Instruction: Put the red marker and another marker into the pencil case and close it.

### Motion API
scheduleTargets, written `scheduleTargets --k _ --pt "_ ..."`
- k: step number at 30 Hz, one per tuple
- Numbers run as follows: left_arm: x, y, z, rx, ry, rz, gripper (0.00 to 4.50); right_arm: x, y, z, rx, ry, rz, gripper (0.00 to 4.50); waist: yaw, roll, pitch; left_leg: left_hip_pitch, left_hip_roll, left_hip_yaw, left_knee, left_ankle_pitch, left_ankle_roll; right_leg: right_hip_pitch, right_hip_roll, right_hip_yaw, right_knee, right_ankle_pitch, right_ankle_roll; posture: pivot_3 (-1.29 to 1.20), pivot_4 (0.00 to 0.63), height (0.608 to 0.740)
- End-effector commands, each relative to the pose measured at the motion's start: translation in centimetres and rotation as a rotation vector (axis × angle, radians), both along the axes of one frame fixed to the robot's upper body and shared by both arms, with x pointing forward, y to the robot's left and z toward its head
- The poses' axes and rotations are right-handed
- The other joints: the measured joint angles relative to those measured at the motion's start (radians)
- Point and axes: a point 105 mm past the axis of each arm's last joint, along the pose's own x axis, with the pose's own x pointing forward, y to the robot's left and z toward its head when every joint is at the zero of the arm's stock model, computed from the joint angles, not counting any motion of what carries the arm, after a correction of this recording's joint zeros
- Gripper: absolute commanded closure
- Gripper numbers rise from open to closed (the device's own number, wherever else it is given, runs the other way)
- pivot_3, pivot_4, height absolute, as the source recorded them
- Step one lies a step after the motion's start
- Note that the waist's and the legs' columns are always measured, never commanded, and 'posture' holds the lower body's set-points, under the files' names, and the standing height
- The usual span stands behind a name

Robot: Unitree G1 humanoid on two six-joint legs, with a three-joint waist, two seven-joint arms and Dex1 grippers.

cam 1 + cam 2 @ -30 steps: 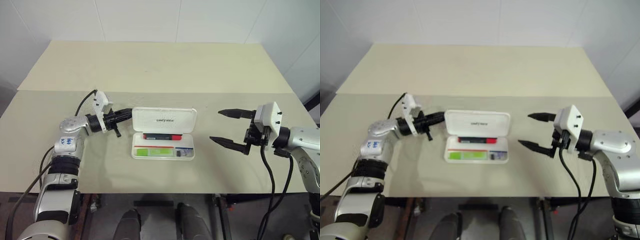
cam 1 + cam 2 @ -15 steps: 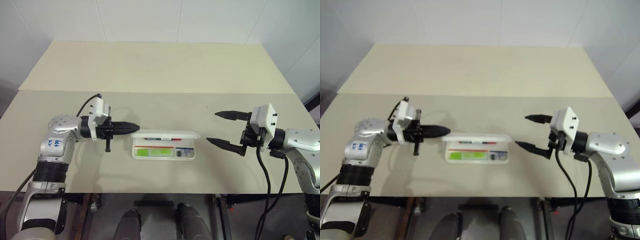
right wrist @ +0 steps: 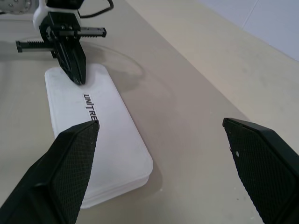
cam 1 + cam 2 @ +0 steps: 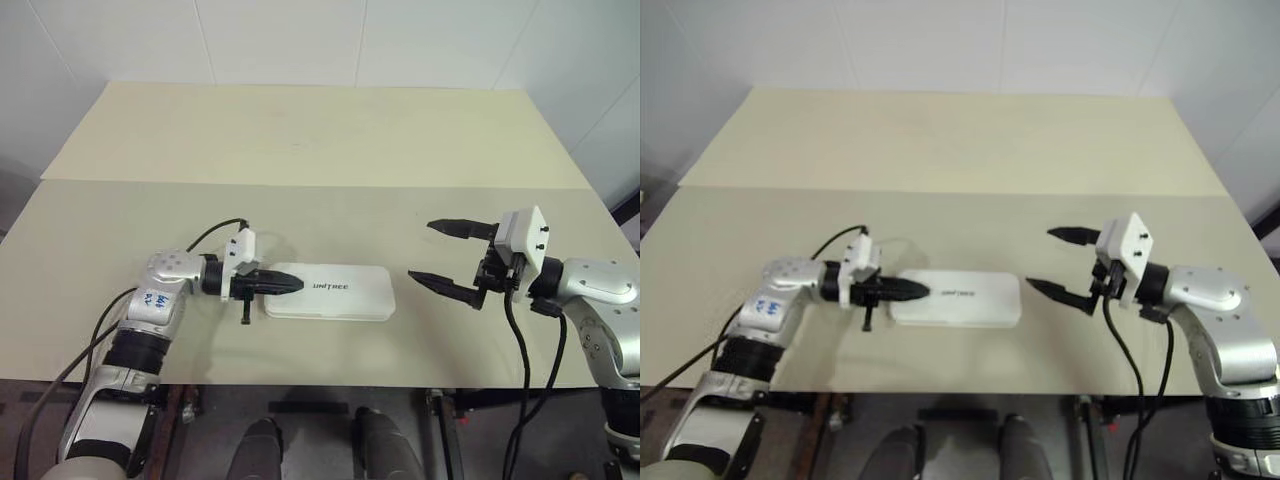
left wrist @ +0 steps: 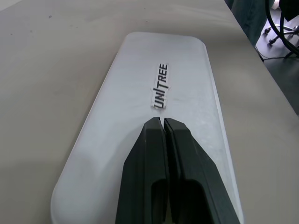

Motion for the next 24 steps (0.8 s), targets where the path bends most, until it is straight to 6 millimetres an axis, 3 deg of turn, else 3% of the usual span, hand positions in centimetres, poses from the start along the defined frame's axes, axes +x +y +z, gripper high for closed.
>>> scheduleTargets --k 1,4,9,16,18,24 --pt "-0.8 -0.1 -2.6 0.105 0.063 -0.021 4.45 -0.5 0.6 0.9 0.010 -0.056 0.013 0.00 0.000 0.002 -0.001 0.001 0.000 0.000 0.000 0.000 0.000 0.001 0.000 0.000 0.000 -0.001 -0.002 0.00 0.150 0.740" --pt "-1.2 -0.1 -2.7 0.130 0.069 -0.051 4.45 -0.5 0.6 0.9 0.016 -0.058 0.006 0.00 -0.001 0.003 -0.002 0.001 0.000 0.000 0.000 0.000 0.000 0.001 0.000 0.000 0.000 -0.005 -0.009 0.00 0.150 0.740" --pt "-2.2 0.5 -2.4 0.202 0.104 -0.119 4.45 -0.4 0.8 0.8 0.032 -0.062 0.004 0.00 -0.002 0.003 -0.003 0.001 0.000 0.000 0.000 0.001 0.000 0.001 0.000 0.000 0.000 -0.005 -0.009 0.00 0.150 0.740" --pt "-2.0 0.5 -2.1 0.207 0.103 -0.104 4.45 -0.2 1.1 0.7 0.044 -0.065 0.007 0.00 -0.005 0.005 -0.003 0.001 0.000 0.000 0.000 0.001 0.000 0.001 0.000 0.000 0.000 -0.005 -0.009 0.00 0.150 0.740" --pt "-1.8 0.1 -1.2 0.132 0.113 -0.077 4.45 -0.2 1.2 0.7 0.048 -0.066 0.008 0.00 -0.005 0.005 -0.003 0.001 0.000 0.000 0.000 0.001 0.000 0.001 0.000 0.000 0.000 -0.005 -0.009 0.00 0.150 0.740" --pt "0.1 0.7 5.0 -0.251 -0.008 0.140 4.45 0.2 1.1 0.9 0.048 -0.067 0.018 0.00 -0.003 0.003 -0.002 -0.001 0.000 -0.001 0.000 0.001 0.000 -0.001 0.000 0.000 0.001 -0.004 -0.007 0.00 0.150 0.740"
